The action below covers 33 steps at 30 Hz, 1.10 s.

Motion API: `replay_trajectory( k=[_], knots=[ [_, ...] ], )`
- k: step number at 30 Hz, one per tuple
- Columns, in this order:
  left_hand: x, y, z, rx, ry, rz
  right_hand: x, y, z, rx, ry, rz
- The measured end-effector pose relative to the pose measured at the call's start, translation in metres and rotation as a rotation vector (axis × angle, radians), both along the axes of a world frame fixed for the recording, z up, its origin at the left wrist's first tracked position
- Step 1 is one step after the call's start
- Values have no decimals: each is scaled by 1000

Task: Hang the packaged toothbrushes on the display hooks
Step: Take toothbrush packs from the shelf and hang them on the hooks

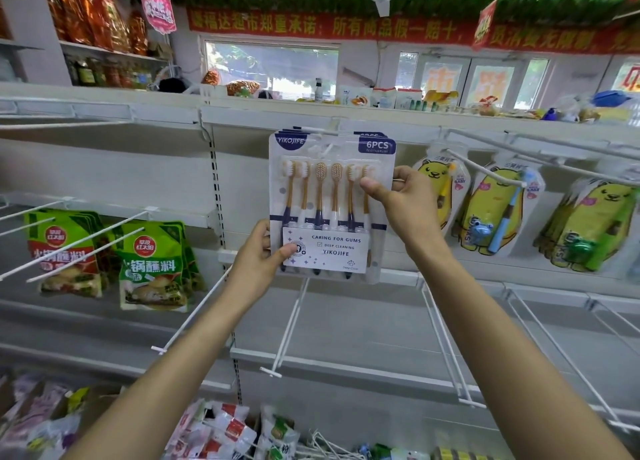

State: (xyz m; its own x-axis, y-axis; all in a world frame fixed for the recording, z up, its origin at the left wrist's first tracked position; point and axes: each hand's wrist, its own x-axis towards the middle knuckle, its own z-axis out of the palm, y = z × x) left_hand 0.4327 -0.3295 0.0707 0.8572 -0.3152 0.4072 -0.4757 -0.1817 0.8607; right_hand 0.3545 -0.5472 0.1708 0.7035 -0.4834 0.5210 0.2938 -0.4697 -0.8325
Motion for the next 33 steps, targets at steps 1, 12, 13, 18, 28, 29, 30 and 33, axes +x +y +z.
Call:
replay_trajectory(
  k=[1,12,13,18,28,29,30,33],
  knots=[
    [0,0,-1,7,12,-1,0,-1,0,-4,16,-11],
    [-58,35,-32,120,-106,316,-84,-6,-51,-416,131,-221],
    [-67,39,-35,157,-157,326,-99,-7,-61,-475,148,-231],
    [-111,37,-45,423,-391,138,-170,-13,-106,-692,249,-306],
    [-195,-35,-37,559,-679,-294,-307,-26,-136,-767,390,-395],
    [-203,-43,-34,556,-710,-317,-318,-29,-136,-769,404,-406],
    [-212,-51,-31,553,-742,-336,-331,-32,-136,-774,418,-419],
    [-246,-82,-25,551,-791,-392,-375,-47,-136,-785,459,-477]
  ],
)
